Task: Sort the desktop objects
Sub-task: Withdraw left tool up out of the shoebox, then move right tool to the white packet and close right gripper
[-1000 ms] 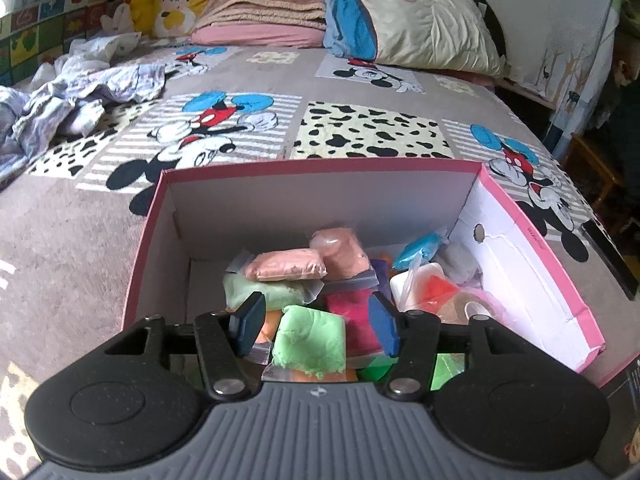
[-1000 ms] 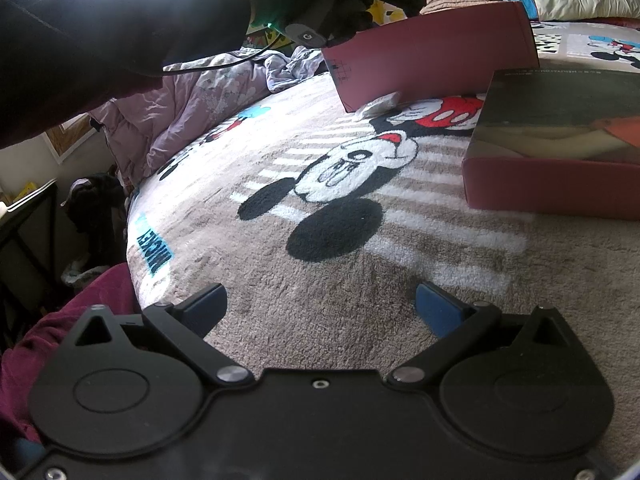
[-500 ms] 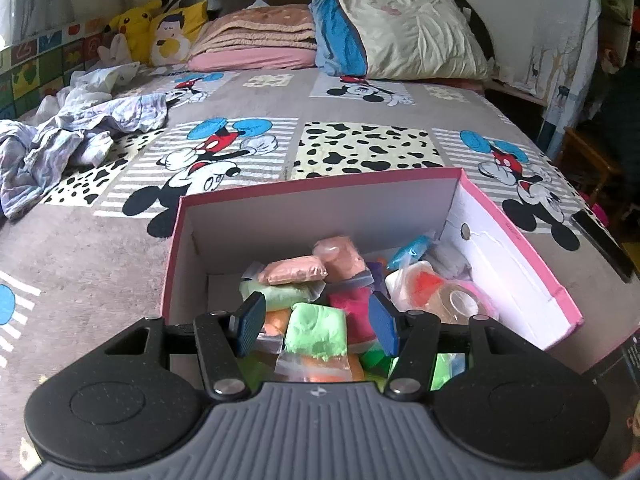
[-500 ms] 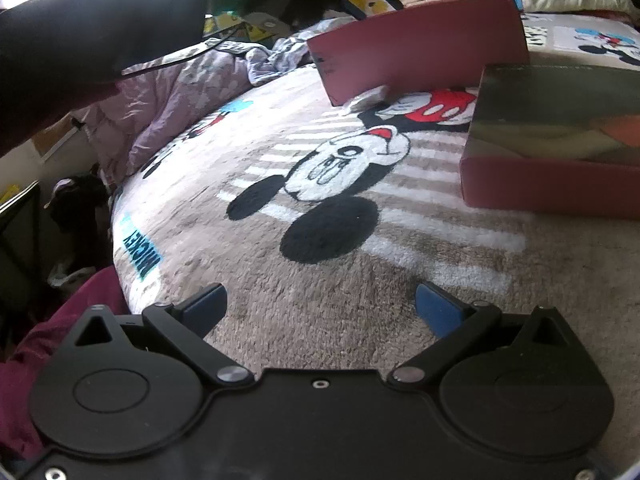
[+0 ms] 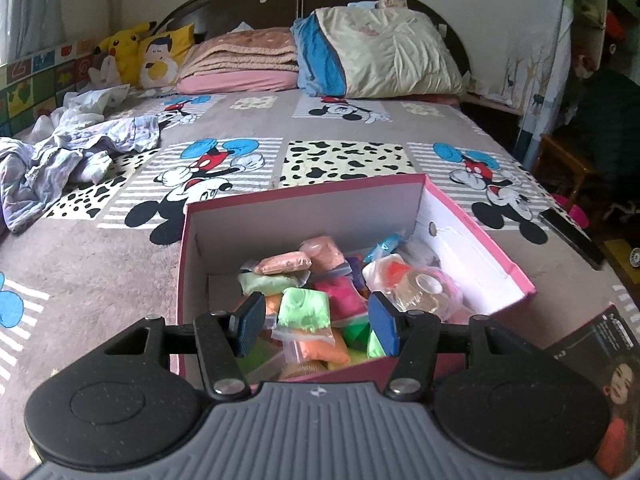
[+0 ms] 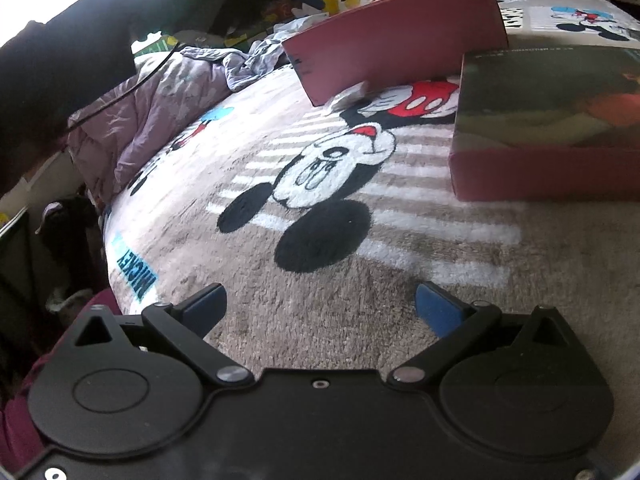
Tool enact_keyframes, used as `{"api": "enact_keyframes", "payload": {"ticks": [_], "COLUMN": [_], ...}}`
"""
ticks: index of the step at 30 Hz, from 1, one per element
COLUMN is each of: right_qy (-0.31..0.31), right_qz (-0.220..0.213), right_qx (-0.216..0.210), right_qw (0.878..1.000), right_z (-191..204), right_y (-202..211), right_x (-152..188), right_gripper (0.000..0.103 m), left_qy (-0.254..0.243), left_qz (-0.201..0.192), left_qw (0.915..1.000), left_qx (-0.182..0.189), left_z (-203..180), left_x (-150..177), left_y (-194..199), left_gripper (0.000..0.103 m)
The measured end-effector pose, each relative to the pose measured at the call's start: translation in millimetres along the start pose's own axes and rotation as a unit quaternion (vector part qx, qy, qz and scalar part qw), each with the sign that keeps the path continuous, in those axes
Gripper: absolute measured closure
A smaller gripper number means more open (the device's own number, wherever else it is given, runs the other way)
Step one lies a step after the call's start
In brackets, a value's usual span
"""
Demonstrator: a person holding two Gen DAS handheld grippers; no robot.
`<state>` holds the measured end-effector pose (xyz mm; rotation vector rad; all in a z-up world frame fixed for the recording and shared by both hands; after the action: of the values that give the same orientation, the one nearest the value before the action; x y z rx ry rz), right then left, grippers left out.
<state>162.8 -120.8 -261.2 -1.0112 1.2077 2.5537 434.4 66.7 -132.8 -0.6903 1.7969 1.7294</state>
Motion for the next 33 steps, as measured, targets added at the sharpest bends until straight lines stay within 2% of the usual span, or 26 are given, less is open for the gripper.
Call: {"api": "enact_keyframes", "payload": {"ticks": [4,10,18,25,29,33], "right_qy": [-0.021,-0.014,0.006,0.03,0.031,0.053], "right_qz": [-0.011,0.0,0.009,-0.027,-0.04,-0.042], "right_qx": [-0.006,0.005,0.027,0.054,0.062,0.078], "right_qw": [1.0,1.0,1.0,0.998,0.997,0.995], "right_z": [-1.9,1.4,7.5,11.8,10.2,10.4], "right_y": [2.2,0.6,6.8,22.9,23.1,12.5], "right_x": [-1.4,-4.3,-16.8,-52.1,-79.0,-110.6], "right_gripper": [0.001,0.001,0.001,0.001,0.001,0.001], "left_qy": [0.002,0.013,-0.001,-0.013,0.0,0.038], "left_qz": [-0.009,-0.025,-0.056,-0.082,-0.096,-0.092], "left_qw": [1.0,0.9996,0.9984,0.9961,0.9942,0.994], "left_qx": [0.001,0.007,-0.004,-0.031,-0.049,-0.043], "left_z": [7.1,19.9,27.3,28.5,30.0,35.3], "left_x": [11.2,37.4,75.6,117.4,145.9,174.8], "left_y": [12.4,34.5,60.6,68.9,69.8,69.5], "left_gripper": [0.048,0.048,0.048,0.048,0.048,0.048]}}
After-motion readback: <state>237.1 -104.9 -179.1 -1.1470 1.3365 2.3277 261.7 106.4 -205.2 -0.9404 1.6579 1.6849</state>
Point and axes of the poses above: each gripper's, at about its wrist camera, not at the fingertips, and y roughly against the way its jaws point, z to its left, x to its underside, the point moved 9 cm from there along -y, roughly the way its jaws point, and after that the axes turned 6 degrees about z, right-handed, at the moved point
